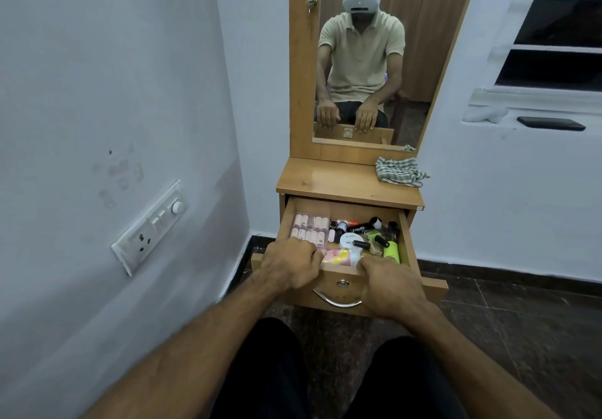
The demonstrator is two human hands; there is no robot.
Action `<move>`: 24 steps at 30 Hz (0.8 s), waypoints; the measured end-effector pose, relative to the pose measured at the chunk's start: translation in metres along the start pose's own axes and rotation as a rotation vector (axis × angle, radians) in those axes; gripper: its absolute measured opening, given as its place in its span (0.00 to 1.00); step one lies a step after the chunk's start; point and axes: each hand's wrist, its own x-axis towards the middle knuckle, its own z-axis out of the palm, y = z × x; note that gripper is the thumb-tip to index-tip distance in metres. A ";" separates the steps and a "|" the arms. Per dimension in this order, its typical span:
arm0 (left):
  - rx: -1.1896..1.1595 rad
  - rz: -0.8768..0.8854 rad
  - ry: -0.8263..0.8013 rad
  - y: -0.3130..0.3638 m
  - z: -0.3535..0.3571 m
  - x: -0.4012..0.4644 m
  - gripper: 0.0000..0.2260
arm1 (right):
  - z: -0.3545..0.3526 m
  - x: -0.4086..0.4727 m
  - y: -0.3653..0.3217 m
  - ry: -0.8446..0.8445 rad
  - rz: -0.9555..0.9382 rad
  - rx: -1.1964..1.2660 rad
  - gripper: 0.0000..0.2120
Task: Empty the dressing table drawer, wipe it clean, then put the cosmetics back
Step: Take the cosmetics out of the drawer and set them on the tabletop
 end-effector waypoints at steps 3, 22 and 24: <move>-0.012 -0.011 0.013 0.000 0.002 -0.007 0.25 | -0.002 -0.006 -0.003 -0.042 0.000 0.003 0.18; 0.092 -0.099 -0.014 -0.041 0.004 0.080 0.22 | 0.017 0.137 -0.042 -0.230 0.164 0.433 0.06; 0.103 -0.100 -0.050 -0.042 0.012 0.088 0.26 | 0.027 0.145 -0.047 -0.259 0.195 0.395 0.07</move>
